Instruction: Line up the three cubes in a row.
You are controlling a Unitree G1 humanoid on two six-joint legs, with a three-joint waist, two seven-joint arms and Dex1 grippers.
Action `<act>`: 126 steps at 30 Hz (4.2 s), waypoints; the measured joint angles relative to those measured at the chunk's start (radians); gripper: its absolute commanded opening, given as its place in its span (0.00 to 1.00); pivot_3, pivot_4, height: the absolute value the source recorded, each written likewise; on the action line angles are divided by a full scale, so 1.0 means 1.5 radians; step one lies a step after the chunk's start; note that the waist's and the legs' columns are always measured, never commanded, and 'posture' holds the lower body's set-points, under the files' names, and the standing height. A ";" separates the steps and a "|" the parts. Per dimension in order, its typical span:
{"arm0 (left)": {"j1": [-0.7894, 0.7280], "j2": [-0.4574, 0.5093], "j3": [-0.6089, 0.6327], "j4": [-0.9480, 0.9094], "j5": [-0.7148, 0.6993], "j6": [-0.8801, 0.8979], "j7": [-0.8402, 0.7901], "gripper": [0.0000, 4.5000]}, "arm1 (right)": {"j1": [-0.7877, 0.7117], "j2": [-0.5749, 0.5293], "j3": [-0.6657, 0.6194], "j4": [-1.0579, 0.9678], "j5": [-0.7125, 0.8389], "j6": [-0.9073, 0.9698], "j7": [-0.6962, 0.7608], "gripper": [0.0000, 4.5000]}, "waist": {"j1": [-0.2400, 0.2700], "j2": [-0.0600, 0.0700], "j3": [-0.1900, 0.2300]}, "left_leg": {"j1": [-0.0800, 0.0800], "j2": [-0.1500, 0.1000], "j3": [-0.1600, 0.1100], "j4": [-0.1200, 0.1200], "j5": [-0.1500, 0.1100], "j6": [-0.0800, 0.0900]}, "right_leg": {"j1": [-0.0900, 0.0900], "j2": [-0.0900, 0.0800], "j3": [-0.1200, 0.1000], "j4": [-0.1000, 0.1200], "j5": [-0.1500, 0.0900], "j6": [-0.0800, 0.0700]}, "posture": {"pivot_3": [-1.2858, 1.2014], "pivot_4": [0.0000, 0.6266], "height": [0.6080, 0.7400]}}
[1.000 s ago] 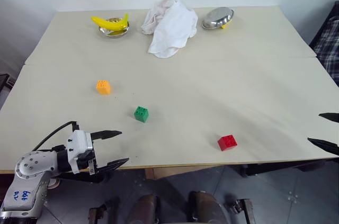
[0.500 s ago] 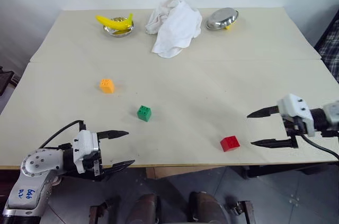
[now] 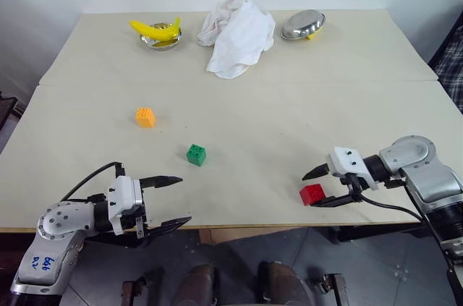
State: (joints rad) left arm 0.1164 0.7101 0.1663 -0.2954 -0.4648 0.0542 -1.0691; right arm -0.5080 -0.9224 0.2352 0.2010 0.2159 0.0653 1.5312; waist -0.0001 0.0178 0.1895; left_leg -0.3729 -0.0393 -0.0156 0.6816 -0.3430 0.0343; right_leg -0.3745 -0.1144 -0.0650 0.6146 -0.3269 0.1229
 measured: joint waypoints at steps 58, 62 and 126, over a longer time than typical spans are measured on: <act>-0.038 -0.018 -0.001 0.075 0.024 -0.036 0.035 1.00 | -0.287 0.141 0.052 0.371 -0.090 -0.134 0.014 1.00 | -0.013 0.000 0.000 | 0.000 0.000 0.000 0.000 0.000 0.000 | -0.001 0.000 0.000 0.005 0.000 0.000 | 0.52 0.24 1.00; -0.006 -0.018 0.035 0.086 0.029 -0.060 0.049 1.00 | -0.235 0.088 -0.005 0.348 0.022 -0.165 0.015 1.00 | -0.009 0.000 0.000 | 0.000 0.000 0.000 0.000 0.000 0.000 | -0.001 0.000 -0.001 0.004 0.000 0.000 | 0.52 0.24 1.00; -0.364 -0.162 -0.258 0.171 0.158 0.064 0.147 0.33 | 0.351 -0.011 -0.430 -0.007 0.261 -0.033 -0.026 1.00 | 0.025 0.000 0.000 | 0.001 -0.001 0.001 0.001 0.001 0.000 | 0.001 0.001 0.000 0.002 0.000 0.000 | 0.52 0.24 1.00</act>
State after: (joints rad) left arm -0.4303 0.4669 -0.2201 -0.0386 -0.2272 0.1495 -0.8490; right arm 0.0178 -0.9387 -0.4093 0.1909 0.6068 0.0159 1.4918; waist 0.0379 0.0173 0.1895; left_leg -0.3712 -0.0413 -0.0137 0.6837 -0.3409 0.0338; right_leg -0.3723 -0.1135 -0.0657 0.6177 -0.3266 0.1234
